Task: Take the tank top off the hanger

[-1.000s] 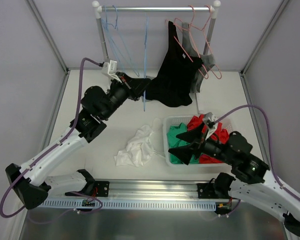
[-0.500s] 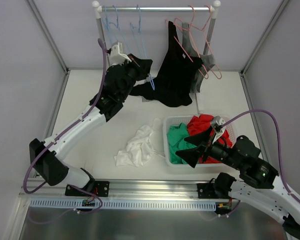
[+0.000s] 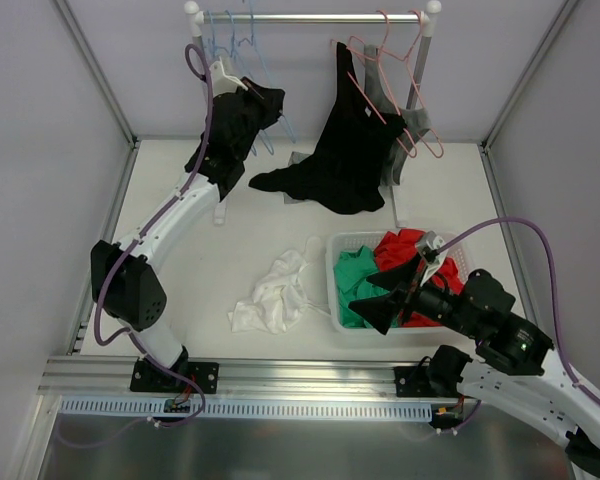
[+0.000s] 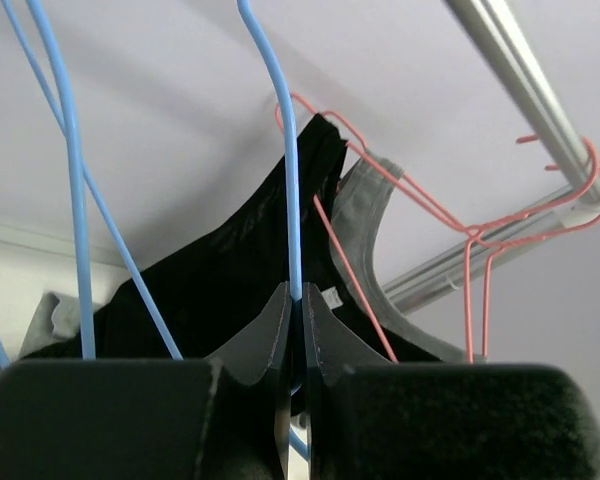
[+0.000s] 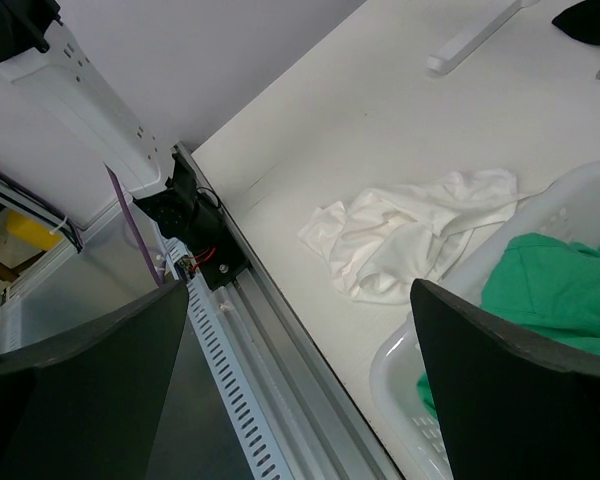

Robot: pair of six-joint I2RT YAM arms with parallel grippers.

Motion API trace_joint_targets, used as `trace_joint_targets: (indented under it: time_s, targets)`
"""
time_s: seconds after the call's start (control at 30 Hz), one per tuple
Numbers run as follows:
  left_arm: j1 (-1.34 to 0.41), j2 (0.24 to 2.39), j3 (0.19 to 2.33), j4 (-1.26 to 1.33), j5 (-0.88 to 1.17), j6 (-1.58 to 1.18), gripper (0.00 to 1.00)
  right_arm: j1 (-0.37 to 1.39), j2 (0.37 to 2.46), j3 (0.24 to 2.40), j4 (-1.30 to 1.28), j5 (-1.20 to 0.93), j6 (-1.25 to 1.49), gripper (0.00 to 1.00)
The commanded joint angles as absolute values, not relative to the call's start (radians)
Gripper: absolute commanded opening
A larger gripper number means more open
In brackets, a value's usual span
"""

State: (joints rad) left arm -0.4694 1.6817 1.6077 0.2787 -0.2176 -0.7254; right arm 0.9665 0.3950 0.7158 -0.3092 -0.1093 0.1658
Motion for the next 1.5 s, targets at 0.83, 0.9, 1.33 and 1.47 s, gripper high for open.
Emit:
trace_joint_targets:
  time_s: [0.83,0.9,1.33,1.47]
  targets:
    - [-0.463,1.427,1.606,0.307,-0.003,-0.775,0.99,0.971,0.650,0.776,-0.232,-0.060,0.058,0.99]
    - [-0.463,1.388,1.592,0.301,-0.002,-0.734,0.99,0.971,0.757,0.813,-0.230,-0.064,0.038,0.99]
    - [-0.462,0.770,1.206,-0.175,-0.135,-0.374,0.99,1.069,1.545,1.186,-0.305,0.084,-0.120,0.99]
    - [-0.462,0.594,1.080,-0.375,-0.149,-0.345,0.99,1.088,1.742,1.296,-0.397,0.101,-0.185,1.00]
